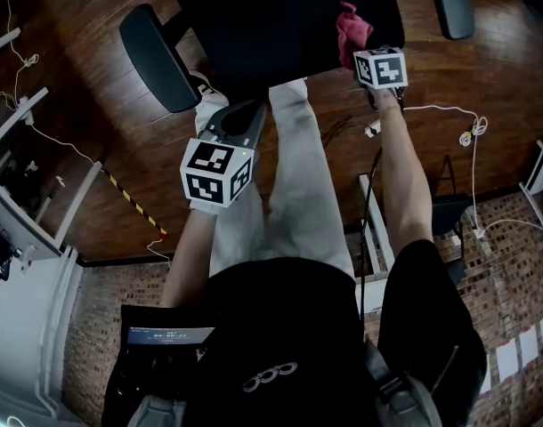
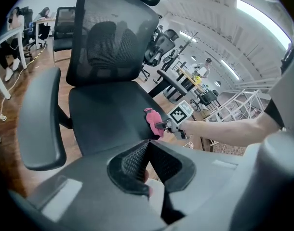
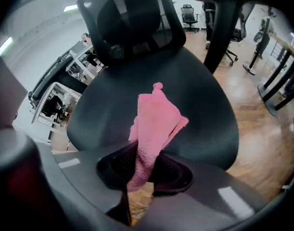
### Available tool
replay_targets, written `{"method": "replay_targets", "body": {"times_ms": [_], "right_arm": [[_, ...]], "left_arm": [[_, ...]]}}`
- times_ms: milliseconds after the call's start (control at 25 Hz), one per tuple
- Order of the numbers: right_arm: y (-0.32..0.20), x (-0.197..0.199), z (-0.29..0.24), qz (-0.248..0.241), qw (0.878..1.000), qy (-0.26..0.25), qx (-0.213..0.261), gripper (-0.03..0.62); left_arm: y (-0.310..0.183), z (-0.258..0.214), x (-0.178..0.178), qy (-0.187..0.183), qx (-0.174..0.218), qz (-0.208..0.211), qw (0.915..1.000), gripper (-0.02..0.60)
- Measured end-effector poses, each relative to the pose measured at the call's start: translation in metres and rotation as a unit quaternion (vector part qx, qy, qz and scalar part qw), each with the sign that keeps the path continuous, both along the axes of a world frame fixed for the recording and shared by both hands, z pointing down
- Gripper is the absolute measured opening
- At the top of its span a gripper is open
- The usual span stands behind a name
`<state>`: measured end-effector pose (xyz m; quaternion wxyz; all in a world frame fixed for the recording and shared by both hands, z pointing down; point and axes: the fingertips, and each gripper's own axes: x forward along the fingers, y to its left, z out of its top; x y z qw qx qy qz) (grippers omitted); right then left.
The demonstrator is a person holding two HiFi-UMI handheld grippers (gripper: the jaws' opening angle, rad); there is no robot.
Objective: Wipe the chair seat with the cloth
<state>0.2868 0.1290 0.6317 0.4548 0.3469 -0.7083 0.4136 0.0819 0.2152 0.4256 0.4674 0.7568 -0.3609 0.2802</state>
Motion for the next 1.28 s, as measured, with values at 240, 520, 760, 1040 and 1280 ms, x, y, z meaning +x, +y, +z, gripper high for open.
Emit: {"method": "replay_targets", "body": {"times_ms": [240,520,760,1040,1280], "right_arm": [[-0.022,0.056,-0.010,0.033,0.999,0.030,0.021,0.067],[-0.033,0.126,-0.025,0.059,0.990,0.122,0.048,0.067],[-0.017,0.140,-0.019,0.049,0.982,0.178,0.044,0.067],[0.005,0.063,-0.005,0.027,0.989,0.143,0.033,0.067],[0.041,-0.033,0.004,-0.046,0.994,0.100,0.021,0.067]], "left_arm": [[-0.003,-0.002,0.007,-0.001,0.001,0.002,1.0000,-0.006],[-0.007,-0.004,0.006,0.002,0.004,-0.002,1.0000,-0.006],[-0.002,-0.004,-0.010,0.001,0.004,-0.008,1.0000,-0.006],[0.002,0.000,-0.041,0.002,0.000,-0.017,0.9998,-0.006],[0.007,0.000,-0.056,0.007,0.002,-0.023,0.9997,-0.006]]}}
